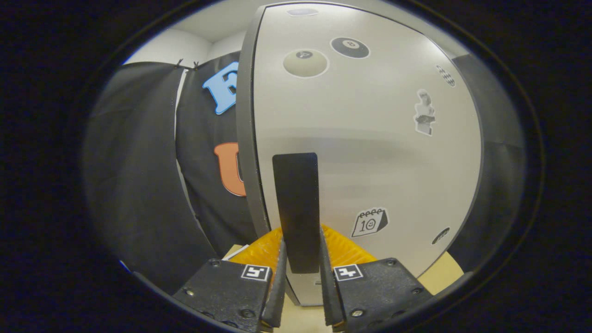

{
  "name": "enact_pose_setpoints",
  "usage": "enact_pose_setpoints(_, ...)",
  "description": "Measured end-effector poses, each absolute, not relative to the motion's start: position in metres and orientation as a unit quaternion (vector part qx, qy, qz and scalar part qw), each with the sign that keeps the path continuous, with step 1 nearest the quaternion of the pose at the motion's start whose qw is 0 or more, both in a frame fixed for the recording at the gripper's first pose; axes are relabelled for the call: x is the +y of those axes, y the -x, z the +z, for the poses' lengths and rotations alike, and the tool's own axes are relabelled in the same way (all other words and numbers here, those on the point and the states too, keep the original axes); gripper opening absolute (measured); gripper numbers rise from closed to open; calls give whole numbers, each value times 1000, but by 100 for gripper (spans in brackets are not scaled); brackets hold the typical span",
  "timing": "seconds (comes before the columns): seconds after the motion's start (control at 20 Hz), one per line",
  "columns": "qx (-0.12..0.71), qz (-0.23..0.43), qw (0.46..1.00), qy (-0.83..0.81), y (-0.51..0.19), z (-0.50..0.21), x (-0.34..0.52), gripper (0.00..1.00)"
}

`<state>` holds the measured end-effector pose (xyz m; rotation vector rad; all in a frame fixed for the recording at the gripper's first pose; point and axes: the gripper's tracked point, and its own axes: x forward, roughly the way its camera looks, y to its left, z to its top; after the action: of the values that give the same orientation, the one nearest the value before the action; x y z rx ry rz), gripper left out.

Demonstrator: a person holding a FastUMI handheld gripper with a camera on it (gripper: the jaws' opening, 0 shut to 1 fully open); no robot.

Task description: Open the shoe cabinet door, grab the shoes and put them into the shoe cabinet, then close the shoe cabinet door.

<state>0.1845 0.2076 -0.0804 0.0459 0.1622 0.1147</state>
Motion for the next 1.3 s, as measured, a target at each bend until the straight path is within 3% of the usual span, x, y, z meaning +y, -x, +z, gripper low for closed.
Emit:
enact_pose_setpoints(0.65, 84, 123, 989, -22, -87, -81, 176, 26)
enact_pose_setpoints(1.3, 99, 216, 971, -36, 38, -81, 49, 25)
